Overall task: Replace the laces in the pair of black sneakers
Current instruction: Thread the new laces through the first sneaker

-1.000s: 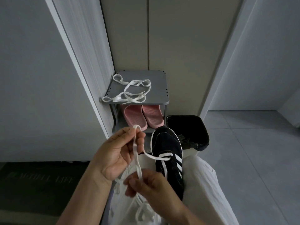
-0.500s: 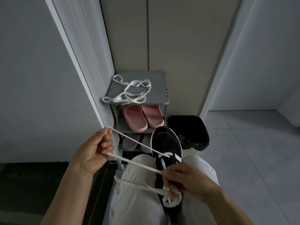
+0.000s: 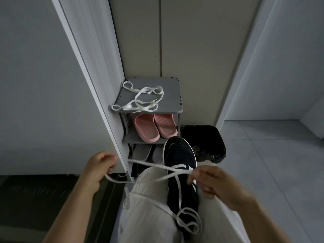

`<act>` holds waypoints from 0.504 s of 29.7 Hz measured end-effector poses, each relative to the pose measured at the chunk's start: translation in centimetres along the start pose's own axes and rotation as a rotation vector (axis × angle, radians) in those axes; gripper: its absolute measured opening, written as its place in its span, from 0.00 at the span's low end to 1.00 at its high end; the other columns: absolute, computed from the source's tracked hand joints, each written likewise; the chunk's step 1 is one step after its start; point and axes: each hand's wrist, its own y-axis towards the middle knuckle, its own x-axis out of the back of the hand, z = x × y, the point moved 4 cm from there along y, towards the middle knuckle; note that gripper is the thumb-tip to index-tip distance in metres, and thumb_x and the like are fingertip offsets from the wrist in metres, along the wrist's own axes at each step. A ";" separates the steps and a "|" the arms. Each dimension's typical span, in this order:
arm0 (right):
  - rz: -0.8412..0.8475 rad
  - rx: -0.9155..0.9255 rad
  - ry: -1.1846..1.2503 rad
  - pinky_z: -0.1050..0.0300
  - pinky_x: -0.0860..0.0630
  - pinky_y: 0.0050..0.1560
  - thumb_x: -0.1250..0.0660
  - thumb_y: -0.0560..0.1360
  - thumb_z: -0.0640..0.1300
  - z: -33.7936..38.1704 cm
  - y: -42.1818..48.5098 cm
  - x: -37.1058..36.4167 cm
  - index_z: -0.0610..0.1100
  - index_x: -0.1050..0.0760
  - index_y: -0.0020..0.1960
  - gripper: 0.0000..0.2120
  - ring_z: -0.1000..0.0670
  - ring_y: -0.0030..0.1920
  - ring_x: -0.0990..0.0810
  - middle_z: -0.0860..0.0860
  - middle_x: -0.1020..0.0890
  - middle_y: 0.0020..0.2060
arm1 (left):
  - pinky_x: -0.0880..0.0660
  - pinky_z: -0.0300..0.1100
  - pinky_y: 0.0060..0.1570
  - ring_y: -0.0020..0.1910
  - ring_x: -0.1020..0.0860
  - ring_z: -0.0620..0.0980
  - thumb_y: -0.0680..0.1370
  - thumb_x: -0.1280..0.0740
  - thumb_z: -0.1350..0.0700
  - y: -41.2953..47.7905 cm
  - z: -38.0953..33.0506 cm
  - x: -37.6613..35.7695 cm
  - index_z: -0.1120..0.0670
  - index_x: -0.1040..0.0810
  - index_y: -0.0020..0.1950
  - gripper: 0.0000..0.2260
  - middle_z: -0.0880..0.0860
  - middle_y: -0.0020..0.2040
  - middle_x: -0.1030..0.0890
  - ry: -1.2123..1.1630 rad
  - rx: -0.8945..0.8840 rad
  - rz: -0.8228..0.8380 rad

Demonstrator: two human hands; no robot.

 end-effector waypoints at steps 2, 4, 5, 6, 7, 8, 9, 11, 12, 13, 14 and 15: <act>0.014 -0.007 -0.243 0.68 0.40 0.26 0.37 0.78 0.45 -0.1 0.8 -2.4 0.43 0.20 0.41 0.11 0.58 0.22 0.37 0.56 0.33 0.23 | 0.30 0.40 0.52 0.52 0.26 0.44 0.75 0.33 0.50 -2.3 -1.3 -2.0 0.51 0.25 0.56 0.12 0.46 0.57 0.25 0.159 -0.240 -0.030; 0.061 0.041 -0.410 0.70 0.36 0.29 0.41 0.79 0.41 0.1 1.9 -4.4 0.46 0.23 0.42 0.11 0.60 0.24 0.32 0.58 0.28 0.25 | 0.28 0.32 0.52 0.53 0.25 0.36 0.72 0.34 0.40 -5.7 -2.9 -5.9 0.44 0.25 0.57 0.17 0.39 0.55 0.23 0.160 -0.405 0.288; 0.084 0.045 -0.482 0.70 0.34 0.32 0.42 0.80 0.39 0.3 2.2 -4.9 0.47 0.25 0.41 0.12 0.62 0.26 0.29 0.60 0.26 0.25 | 0.27 0.30 0.49 0.51 0.23 0.34 0.72 0.34 0.40 -7.3 -3.0 -7.8 0.43 0.25 0.56 0.15 0.39 0.52 0.21 0.178 -0.432 0.434; 0.105 0.039 -0.535 0.70 0.33 0.34 0.43 0.79 0.37 0.5 2.4 -5.3 0.49 0.28 0.38 0.15 0.63 0.27 0.28 0.61 0.26 0.24 | 0.27 0.29 0.46 0.47 0.23 0.34 0.74 0.33 0.44 -8.3 -2.7 -9.2 0.45 0.23 0.55 0.11 0.42 0.49 0.20 0.190 -0.447 0.494; 0.124 0.022 -0.558 0.69 0.32 0.34 0.44 0.79 0.36 0.4 2.6 -5.2 0.51 0.30 0.35 0.17 0.61 0.26 0.28 0.60 0.25 0.24 | 0.28 0.29 0.43 0.43 0.23 0.35 0.75 0.33 0.50 -8.7 -2.5 -9.9 0.48 0.22 0.53 0.08 0.44 0.46 0.20 0.178 -0.452 0.482; 0.133 0.008 -0.559 0.68 0.30 0.33 0.44 0.78 0.36 0.4 2.5 -5.2 0.52 0.29 0.34 0.17 0.60 0.26 0.27 0.59 0.24 0.25 | 0.28 0.30 0.40 0.39 0.23 0.36 0.75 0.33 0.54 -8.7 -2.4 -10.1 0.50 0.21 0.51 0.06 0.46 0.43 0.20 0.153 -0.443 0.449; 0.130 -0.012 -0.537 0.67 0.28 0.33 0.43 0.77 0.35 0.0 2.4 -5.1 0.51 0.27 0.35 0.16 0.58 0.27 0.26 0.56 0.22 0.27 | 0.28 0.31 0.38 0.37 0.24 0.37 0.75 0.32 0.54 -8.5 -2.1 -10.2 0.51 0.21 0.50 0.05 0.48 0.42 0.20 0.135 -0.409 0.431; 0.082 -0.047 -0.477 0.63 0.25 0.33 0.41 0.77 0.36 -0.8 2.2 -5.1 0.44 0.23 0.40 0.12 0.53 0.27 0.23 0.51 0.20 0.29 | 0.27 0.32 0.37 0.36 0.24 0.39 0.74 0.32 0.51 -8.1 -1.5 -10.4 0.50 0.21 0.49 0.05 0.52 0.42 0.20 0.139 -0.312 0.481; 0.039 -0.058 -0.464 0.62 0.24 0.33 0.40 0.77 0.37 -1.2 2.1 -5.1 0.41 0.22 0.41 0.10 0.51 0.27 0.22 0.49 0.19 0.29 | 0.28 0.32 0.36 0.36 0.24 0.39 0.74 0.32 0.49 -8.0 -1.2 -10.4 0.49 0.21 0.49 0.06 0.51 0.42 0.20 0.161 -0.275 0.507; -0.008 -0.059 -0.477 0.61 0.24 0.33 0.40 0.77 0.38 -1.5 2.2 -4.9 0.40 0.22 0.41 0.09 0.50 0.27 0.22 0.48 0.19 0.29 | 0.29 0.32 0.34 0.35 0.24 0.38 0.74 0.33 0.48 -8.0 -0.8 -10.5 0.49 0.21 0.48 0.07 0.50 0.41 0.20 0.179 -0.249 0.517; -0.054 -0.057 -0.501 0.62 0.24 0.31 0.38 0.77 0.39 -1.6 2.2 -4.7 0.40 0.23 0.39 0.10 0.51 0.26 0.22 0.48 0.19 0.28 | 0.29 0.33 0.33 0.34 0.25 0.38 0.75 0.33 0.49 -8.0 -0.4 -10.5 0.50 0.21 0.47 0.06 0.49 0.40 0.21 0.183 -0.228 0.507; -0.092 -0.056 -0.531 0.65 0.26 0.30 0.37 0.77 0.41 -1.7 2.2 -4.4 0.41 0.23 0.37 0.11 0.54 0.25 0.23 0.49 0.20 0.28 | 0.28 0.35 0.34 0.34 0.25 0.39 0.75 0.33 0.52 -7.9 -0.1 -10.3 0.51 0.20 0.45 0.05 0.49 0.39 0.20 0.180 -0.213 0.478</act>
